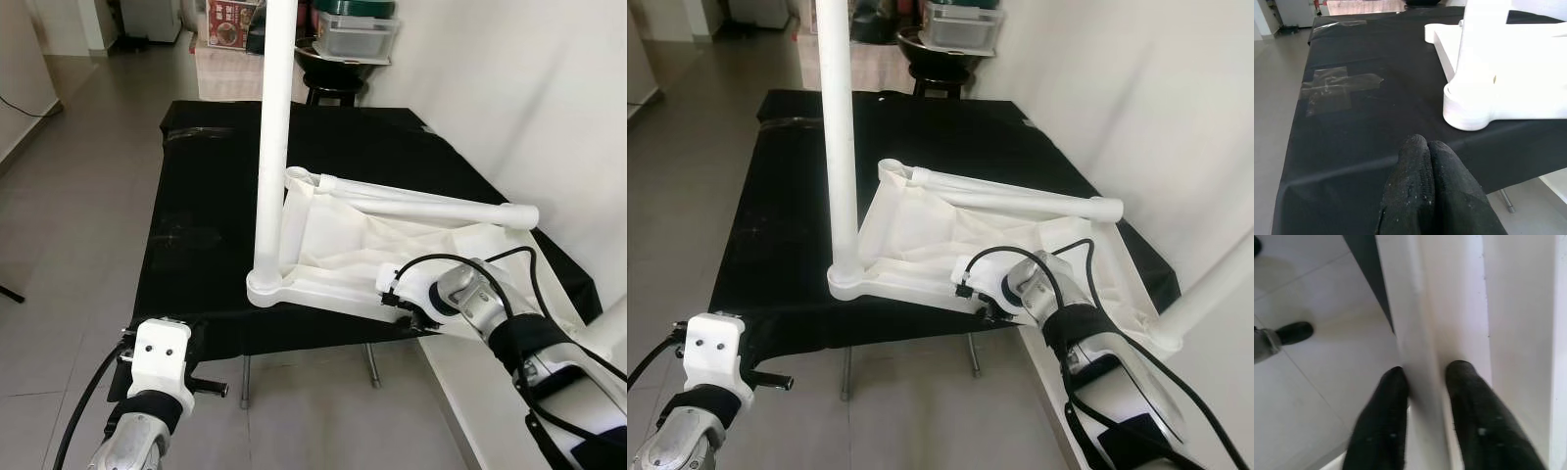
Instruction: Building children table
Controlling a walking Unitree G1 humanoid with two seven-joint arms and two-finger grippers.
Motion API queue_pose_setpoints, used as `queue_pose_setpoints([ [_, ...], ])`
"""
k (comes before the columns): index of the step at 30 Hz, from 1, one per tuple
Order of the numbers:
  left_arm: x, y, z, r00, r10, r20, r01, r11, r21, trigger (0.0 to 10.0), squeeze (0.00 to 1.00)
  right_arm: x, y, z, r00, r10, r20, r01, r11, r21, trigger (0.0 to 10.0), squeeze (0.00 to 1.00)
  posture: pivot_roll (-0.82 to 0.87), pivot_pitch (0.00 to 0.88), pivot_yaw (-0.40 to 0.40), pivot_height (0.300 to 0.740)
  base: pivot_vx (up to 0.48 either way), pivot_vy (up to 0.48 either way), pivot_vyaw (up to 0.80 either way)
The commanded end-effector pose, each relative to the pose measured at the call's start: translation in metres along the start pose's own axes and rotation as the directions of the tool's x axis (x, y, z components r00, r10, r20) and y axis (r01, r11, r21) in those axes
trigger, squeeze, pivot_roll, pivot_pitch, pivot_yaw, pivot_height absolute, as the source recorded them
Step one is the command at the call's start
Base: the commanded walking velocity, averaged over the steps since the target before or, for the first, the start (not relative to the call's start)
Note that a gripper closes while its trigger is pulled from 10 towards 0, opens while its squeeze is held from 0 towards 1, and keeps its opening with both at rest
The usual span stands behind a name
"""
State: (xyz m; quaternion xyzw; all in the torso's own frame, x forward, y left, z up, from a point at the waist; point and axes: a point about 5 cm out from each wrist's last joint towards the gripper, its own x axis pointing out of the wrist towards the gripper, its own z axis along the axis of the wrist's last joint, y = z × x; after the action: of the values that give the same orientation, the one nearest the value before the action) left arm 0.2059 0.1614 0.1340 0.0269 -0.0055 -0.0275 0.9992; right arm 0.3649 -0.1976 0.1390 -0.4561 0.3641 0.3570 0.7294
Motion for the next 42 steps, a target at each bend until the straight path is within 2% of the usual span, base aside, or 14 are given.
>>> queue_pose_setpoints([
  [1,-0.001,-0.003,-0.001,1.0,-0.002,-0.012,0.002,1.0,-0.008,10.0,0.0,-0.005,-0.009,-0.001,0.998,-0.053,-0.027,0.053,0.998,-0.015,0.0,0.0,-0.2,0.091,-0.135,0.74,0.0,0.0,0.0],
  [7,-0.002,-0.004,-0.001,1.0,-0.002,-0.012,0.002,1.0,-0.012,10.0,0.0,-0.006,-0.011,0.006,0.997,-0.081,0.014,0.082,0.995,-0.058,0.0,0.0,-0.2,0.09,-0.137,0.74,0.0,0.0,0.0],
  [9,-0.002,-0.004,-0.001,1.0,-0.002,-0.012,0.002,1.0,-0.014,10.0,0.0,-0.007,-0.013,0.014,0.991,-0.109,0.077,0.117,0.988,-0.102,0.0,0.0,-0.2,0.089,-0.138,0.74,0.0,0.0,0.0],
  [12,-0.001,-0.004,-0.001,1.0,-0.006,-0.014,0.006,1.0,-0.02,10.0,0.0,-0.016,-0.017,0.051,0.933,-0.165,0.319,0.237,0.951,-0.201,0.0,0.0,-0.2,0.086,-0.136,0.74,0.0,0.0,0.0],
  [15,-0.001,-0.005,-0.001,1.0,-0.01,-0.017,0.009,1.0,-0.023,10.0,0.0,-0.019,-0.015,0.072,0.895,-0.171,0.412,0.298,0.916,-0.268,0.0,0.0,-0.2,0.085,-0.138,0.74,0.0,0.0,0.0],
  [17,-0.001,-0.005,-0.001,1.0,-0.01,-0.017,0.009,1.0,-0.023,10.0,0.0,-0.019,-0.015,0.072,0.895,-0.171,0.412,0.298,0.916,-0.268,0.0,0.0,-0.2,0.085,-0.138,0.74,0.0,0.0,0.0],
  [26,-0.003,-0.005,-0.001,1.0,-0.003,-0.017,0.002,1.0,-0.03,10.0,0.0,-0.017,0.004,0.119,0.842,-0.098,0.531,0.374,0.815,-0.443,0.0,0.0,-0.2,0.094,-0.145,0.74,0.0,0.0,0.0],
  [32,-0.003,-0.005,0.0,1.0,-0.002,-0.016,0.001,1.0,-0.031,10.0,0.0,-0.015,0.008,0.126,0.838,-0.078,0.541,0.383,0.789,-0.48,0.0,0.0,-0.19,0.096,-0.147,0.74,0.0,0.0,0.0],
  [35,-0.004,-0.006,0.0,1.0,0.002,-0.017,-0.003,0.999,-0.039,10.0,0.0,-0.018,0.004,0.135,0.834,-0.096,0.543,0.435,0.721,-0.54,0.0,0.0,-0.19,0.103,-0.155,0.74,0.0,0.0,0.0],
  [36,-0.004,-0.007,0.0,1.0,0.004,-0.017,-0.005,0.999,-0.042,10.0,0.0,-0.021,-0.001,0.139,0.831,-0.133,0.541,0.477,0.672,-0.567,8.7,0.0,-0.19,0.106,-0.159,0.74,0.0,0.0,0.0],
  [37,-0.004,-0.007,0.0,1.0,0.004,-0.017,-0.005,0.999,-0.042,10.0,0.0,-0.021,-0.001,0.139,0.831,-0.133,0.541,0.477,0.672,-0.567,8.7,0.0,-0.19,0.106,-0.159,0.74,0.0,0.0,0.0],
  [38,-0.005,-0.007,0.0,1.0,0.005,-0.017,-0.006,0.999,-0.044,10.0,0.0,-0.023,-0.005,0.141,0.828,-0.159,0.538,0.505,0.628,-0.592,10.0,0.0,-0.19,0.107,-0.161,0.74,0.0,0.0,0.0],
  [39,-0.005,-0.008,0.0,1.0,0.006,-0.017,-0.007,0.999,-0.047,10.0,0.0,-0.025,-0.01,0.141,0.835,-0.188,0.518,0.515,0.599,-0.613,10.0,0.0,-0.19,0.107,-0.161,0.74,0.0,0.0,0.0],
  [42,-0.006,-0.008,0.0,1.0,0.009,-0.017,-0.01,0.999,-0.051,10.0,0.0,-0.03,-0.02,0.138,0.843,-0.226,0.489,0.515,0.603,-0.61,10.0,0.0,-0.19,0.11,-0.165,0.74,0.0,0.0,0.0],
])
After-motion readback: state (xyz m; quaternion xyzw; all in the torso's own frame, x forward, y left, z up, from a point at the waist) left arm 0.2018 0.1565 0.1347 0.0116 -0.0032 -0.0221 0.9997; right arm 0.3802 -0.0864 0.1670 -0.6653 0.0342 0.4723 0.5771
